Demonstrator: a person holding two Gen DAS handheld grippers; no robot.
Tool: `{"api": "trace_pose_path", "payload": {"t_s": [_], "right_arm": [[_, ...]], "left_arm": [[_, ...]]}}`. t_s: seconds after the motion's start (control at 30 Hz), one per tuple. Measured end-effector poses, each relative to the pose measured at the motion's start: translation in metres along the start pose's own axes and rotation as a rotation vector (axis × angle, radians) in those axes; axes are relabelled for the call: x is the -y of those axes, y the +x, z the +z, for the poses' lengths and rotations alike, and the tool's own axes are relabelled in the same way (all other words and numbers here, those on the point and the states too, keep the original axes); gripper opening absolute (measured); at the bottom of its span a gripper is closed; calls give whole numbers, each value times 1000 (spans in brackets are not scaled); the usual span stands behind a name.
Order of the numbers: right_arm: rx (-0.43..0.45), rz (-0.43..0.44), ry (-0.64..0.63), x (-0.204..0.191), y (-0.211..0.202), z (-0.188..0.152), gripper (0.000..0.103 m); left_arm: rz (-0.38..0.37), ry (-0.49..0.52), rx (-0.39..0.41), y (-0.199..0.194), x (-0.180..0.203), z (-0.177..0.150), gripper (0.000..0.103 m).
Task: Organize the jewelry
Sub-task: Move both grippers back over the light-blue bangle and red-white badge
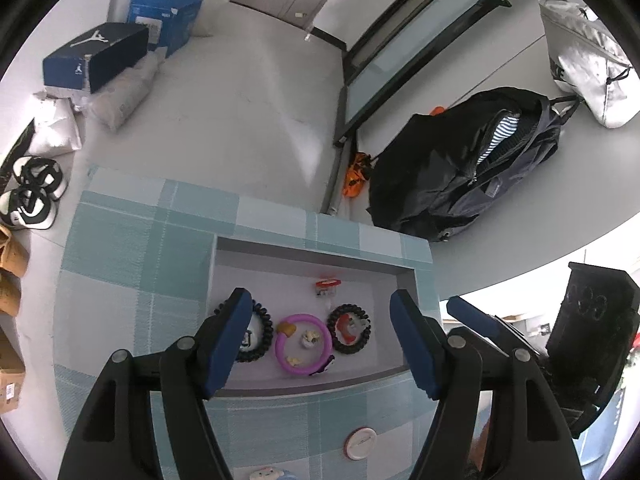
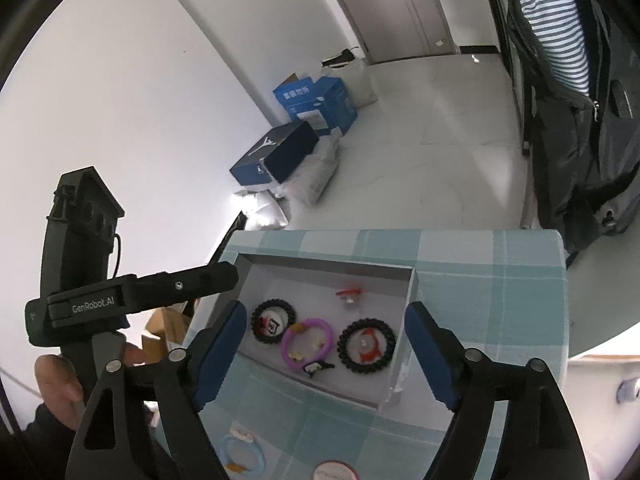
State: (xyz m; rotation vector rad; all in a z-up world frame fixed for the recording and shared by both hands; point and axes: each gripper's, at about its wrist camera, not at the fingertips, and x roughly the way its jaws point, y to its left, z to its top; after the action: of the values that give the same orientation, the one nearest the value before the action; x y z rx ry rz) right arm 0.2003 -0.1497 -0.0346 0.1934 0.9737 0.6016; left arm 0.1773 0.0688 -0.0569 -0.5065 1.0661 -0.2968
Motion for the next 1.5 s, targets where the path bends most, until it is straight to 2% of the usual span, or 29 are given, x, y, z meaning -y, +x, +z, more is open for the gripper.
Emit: {"api": "trace_pose_path", "payload": {"t_s": [0.07,0.17,0.33,0.63,0.7,1.0,1.27,1.37,1.5], "right_arm": [[-2,13,0,0,-2,-2,85],[0,33,-12,-3,-6,-6,85],[27,5,-50,-11,-14,-14,95],[92,-47,-132,-26,-39,-35,103],[93,-53,-145,-29,-42,-42,103],[32,-76,-188,-36,-40,-77,103],[-81,-122,-213,-32,-19,-114,103],[-111,-146,-240,-30,-8,-127,103],[-183,-159,-293,-29,9,-143,102]], "left_arm": [[11,6,7,-2,1,-2,67],[83,35,15,-4,4,-8,67],[175,74,47,-10,7,-21,67],[250,125,100,-27,16,-49,68],[268,124,104,-28,15,-57,70],[336,119,76,-29,12,-97,73],[368,92,7,-21,2,-130,73],[408,92,-9,-19,0,-136,73],[406,104,-30,-18,-3,-144,73]]}}
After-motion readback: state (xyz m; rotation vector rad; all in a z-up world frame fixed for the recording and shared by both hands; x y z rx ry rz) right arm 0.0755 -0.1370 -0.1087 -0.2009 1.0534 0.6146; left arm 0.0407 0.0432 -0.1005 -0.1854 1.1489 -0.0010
